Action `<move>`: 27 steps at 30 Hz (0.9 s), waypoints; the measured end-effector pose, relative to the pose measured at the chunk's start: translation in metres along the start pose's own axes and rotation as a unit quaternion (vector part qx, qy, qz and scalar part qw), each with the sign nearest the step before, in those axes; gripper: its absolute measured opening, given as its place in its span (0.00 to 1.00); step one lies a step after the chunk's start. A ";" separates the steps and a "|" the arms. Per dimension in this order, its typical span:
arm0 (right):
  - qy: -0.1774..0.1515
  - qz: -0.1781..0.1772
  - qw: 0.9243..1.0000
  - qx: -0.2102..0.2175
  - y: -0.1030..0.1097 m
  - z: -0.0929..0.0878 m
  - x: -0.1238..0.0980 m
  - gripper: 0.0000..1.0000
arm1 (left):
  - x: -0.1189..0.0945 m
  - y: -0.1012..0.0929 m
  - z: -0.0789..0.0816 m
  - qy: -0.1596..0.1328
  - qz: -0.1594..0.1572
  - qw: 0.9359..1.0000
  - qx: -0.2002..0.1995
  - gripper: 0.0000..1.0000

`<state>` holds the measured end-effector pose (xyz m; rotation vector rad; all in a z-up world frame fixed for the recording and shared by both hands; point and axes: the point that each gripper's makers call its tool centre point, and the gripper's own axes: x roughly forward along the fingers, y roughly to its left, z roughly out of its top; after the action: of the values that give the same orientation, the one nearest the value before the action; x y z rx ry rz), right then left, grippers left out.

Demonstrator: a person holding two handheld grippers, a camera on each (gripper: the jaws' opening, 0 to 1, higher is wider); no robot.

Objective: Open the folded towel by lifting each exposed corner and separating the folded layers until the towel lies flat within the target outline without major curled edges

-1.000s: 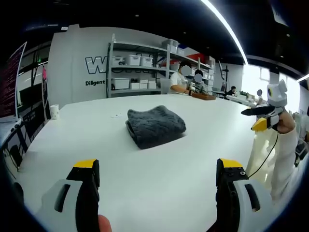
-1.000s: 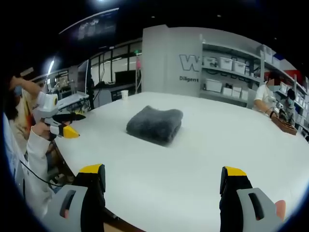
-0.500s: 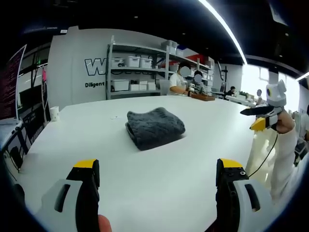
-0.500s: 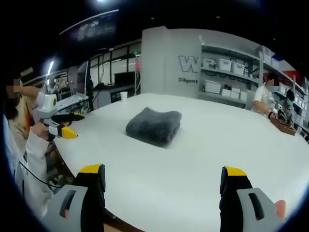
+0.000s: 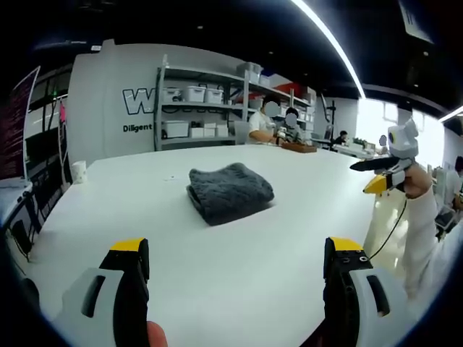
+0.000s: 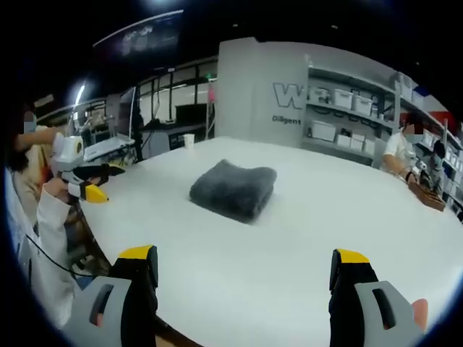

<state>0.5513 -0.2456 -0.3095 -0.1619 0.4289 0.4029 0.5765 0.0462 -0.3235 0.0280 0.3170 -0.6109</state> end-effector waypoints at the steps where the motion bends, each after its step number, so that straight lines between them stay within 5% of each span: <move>1: 0.002 0.003 1.000 -0.004 0.000 0.001 0.002 0.99 | 0.000 0.000 0.000 0.000 0.000 1.000 0.000 1.00; 17: -0.013 0.130 0.989 -0.065 0.026 0.012 0.085 0.99 | -0.016 0.010 -0.004 -0.007 -0.017 1.000 -0.008 1.00; 27: -0.005 0.150 0.987 -0.051 0.012 0.010 0.145 0.99 | -0.027 0.025 -0.005 -0.021 -0.009 1.000 -0.019 1.00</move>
<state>0.6708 -0.1825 -0.3641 -0.1958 0.4234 0.7227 0.5689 0.0821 -0.3215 -0.0250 0.2882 -0.6222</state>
